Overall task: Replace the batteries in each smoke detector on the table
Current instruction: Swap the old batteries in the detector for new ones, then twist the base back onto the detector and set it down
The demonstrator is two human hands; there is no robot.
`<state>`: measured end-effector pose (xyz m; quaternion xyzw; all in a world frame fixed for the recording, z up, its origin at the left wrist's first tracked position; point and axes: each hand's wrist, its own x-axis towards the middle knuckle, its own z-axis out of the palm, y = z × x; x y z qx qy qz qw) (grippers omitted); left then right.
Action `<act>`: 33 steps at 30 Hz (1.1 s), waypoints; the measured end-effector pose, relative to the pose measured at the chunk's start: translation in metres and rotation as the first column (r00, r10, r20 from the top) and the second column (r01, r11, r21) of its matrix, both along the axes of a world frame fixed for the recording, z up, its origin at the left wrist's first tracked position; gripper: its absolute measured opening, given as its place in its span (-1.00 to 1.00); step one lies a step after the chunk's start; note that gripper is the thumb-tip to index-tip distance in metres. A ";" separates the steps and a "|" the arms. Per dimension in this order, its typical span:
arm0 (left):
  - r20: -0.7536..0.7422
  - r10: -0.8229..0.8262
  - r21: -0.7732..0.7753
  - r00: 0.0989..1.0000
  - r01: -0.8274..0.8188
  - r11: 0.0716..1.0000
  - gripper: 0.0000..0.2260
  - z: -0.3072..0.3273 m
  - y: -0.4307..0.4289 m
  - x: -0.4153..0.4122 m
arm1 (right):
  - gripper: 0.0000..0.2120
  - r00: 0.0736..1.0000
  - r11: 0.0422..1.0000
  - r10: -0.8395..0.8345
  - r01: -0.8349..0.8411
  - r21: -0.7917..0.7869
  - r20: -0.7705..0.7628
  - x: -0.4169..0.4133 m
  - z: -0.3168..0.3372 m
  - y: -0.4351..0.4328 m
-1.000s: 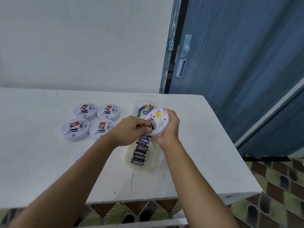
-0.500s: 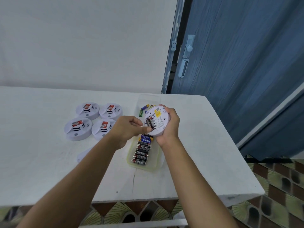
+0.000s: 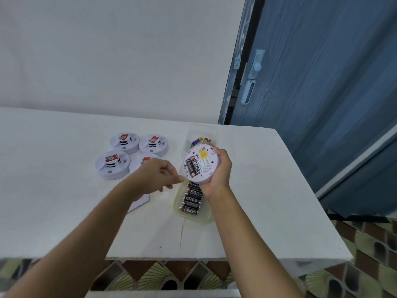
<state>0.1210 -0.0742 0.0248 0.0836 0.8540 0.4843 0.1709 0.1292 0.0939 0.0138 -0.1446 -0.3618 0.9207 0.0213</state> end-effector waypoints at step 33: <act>-0.146 0.184 0.147 0.972 -0.163 0.976 -0.61 0.001 -0.092 0.026 | -0.68 0.994 0.992 0.094 -0.087 -0.095 0.064 0.004 -0.010 -0.085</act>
